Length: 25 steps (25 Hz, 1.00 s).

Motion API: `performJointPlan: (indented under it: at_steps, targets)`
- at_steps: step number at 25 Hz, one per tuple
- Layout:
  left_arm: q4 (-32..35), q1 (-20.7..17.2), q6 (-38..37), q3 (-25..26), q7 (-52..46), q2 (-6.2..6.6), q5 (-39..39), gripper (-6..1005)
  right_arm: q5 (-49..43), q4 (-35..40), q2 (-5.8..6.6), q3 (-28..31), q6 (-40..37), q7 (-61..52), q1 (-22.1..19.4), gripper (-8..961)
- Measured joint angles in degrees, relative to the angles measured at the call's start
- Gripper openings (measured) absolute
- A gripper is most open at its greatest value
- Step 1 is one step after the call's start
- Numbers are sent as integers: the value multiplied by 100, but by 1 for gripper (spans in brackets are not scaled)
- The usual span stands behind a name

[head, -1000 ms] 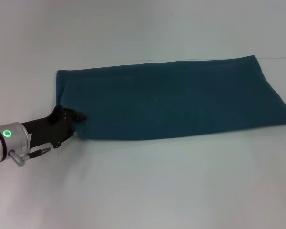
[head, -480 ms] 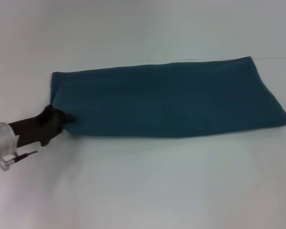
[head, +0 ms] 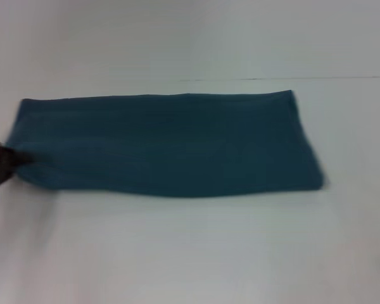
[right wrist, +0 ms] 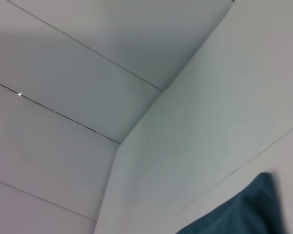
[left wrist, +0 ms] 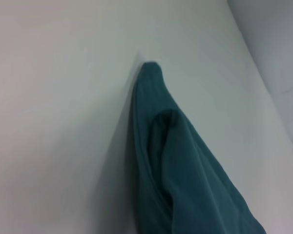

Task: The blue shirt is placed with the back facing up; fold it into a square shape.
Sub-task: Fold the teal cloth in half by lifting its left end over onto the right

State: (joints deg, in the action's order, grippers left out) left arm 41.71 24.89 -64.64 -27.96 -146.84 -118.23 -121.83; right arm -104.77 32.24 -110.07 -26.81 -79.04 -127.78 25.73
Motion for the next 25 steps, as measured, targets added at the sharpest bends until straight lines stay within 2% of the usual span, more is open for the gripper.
performJointPlan:
  at_steps: [3,8,15,23,25]
  targets:
    - [179,-67,37,140,55,90,-169,58,0,-69,-3,-20,43,-2,-25,686]
    - [223,112,45,577,210,228,-824,58,0,-194,18,-41,117,48,-54,686]
    - [271,410,-724,559,935,236,-432,57,-6,-218,24,-52,136,72,-23,686]
    - [683,757,-1616,539,921,239,-42,57,-8,-219,-6,-62,135,124,31,686]
    - [817,945,-1921,537,884,239,54,57,-9,-218,-11,-62,134,125,39,686]
